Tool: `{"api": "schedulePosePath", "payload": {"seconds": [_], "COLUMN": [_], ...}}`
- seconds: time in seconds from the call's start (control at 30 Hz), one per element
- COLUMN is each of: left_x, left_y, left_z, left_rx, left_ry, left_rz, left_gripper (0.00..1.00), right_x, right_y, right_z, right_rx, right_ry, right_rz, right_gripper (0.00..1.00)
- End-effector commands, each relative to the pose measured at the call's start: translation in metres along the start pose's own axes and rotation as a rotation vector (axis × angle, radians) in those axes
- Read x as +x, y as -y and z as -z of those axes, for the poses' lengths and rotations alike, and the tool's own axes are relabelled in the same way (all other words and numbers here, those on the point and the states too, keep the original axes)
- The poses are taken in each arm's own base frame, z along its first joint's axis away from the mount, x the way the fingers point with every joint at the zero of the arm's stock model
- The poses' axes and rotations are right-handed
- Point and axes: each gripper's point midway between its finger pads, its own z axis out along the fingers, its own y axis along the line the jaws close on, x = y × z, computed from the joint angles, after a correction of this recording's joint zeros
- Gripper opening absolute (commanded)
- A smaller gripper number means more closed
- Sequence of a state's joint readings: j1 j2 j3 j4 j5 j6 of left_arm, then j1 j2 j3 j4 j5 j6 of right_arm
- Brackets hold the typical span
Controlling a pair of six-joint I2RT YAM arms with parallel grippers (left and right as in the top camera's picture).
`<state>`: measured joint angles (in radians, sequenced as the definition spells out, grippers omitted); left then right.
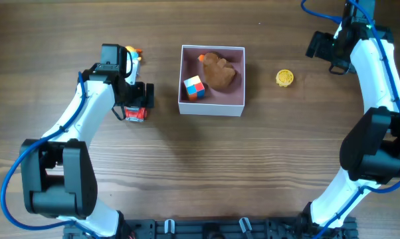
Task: Pack container
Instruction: 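Reach the left gripper to the red fire truck and grasp it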
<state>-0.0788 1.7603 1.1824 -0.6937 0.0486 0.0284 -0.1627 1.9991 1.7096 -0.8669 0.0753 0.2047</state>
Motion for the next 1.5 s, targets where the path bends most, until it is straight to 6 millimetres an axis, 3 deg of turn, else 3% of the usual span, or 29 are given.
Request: {"api": "schedulePosePath", "payload": {"seconds": [0.0, 0.37, 0.57, 0.77, 1.17, 1.33, 1.47], "left_x": [0.003, 0.007, 0.008, 0.008, 0.003, -0.009, -0.028], "left_y": [-0.006, -0.005, -0.005, -0.005, -0.005, -0.004, -0.002], "left_z": [-0.004, -0.022, -0.023, -0.023, -0.023, -0.009, 0.021], "left_rx": [-0.036, -0.027, -0.027, -0.027, -0.027, -0.027, -0.027], "left_ry": [-0.013, -0.047, -0.047, -0.047, -0.028, 0.004, 0.070], "left_rz": [-0.048, -0.080, -0.080, -0.080, -0.081, -0.080, -0.081], "left_gripper": [1.00, 1.00, 0.98, 0.69, 0.53, 0.46, 0.47], "right_x": [0.003, 0.003, 0.003, 0.003, 0.003, 0.003, 0.003], "right_y": [-0.001, -0.001, -0.001, -0.001, -0.001, -0.001, -0.001], "right_z": [-0.003, -0.003, -0.003, -0.003, -0.003, -0.003, -0.003], "right_rx": [0.003, 0.003, 0.003, 0.003, 0.003, 0.003, 0.003], "right_ry": [-0.008, -0.008, -0.008, -0.008, -0.008, -0.008, -0.008], "right_rz": [-0.007, -0.007, -0.007, -0.007, -0.007, -0.007, -0.007], "right_gripper": [1.00, 1.00, 1.00, 1.00, 1.00, 1.00, 1.00]}}
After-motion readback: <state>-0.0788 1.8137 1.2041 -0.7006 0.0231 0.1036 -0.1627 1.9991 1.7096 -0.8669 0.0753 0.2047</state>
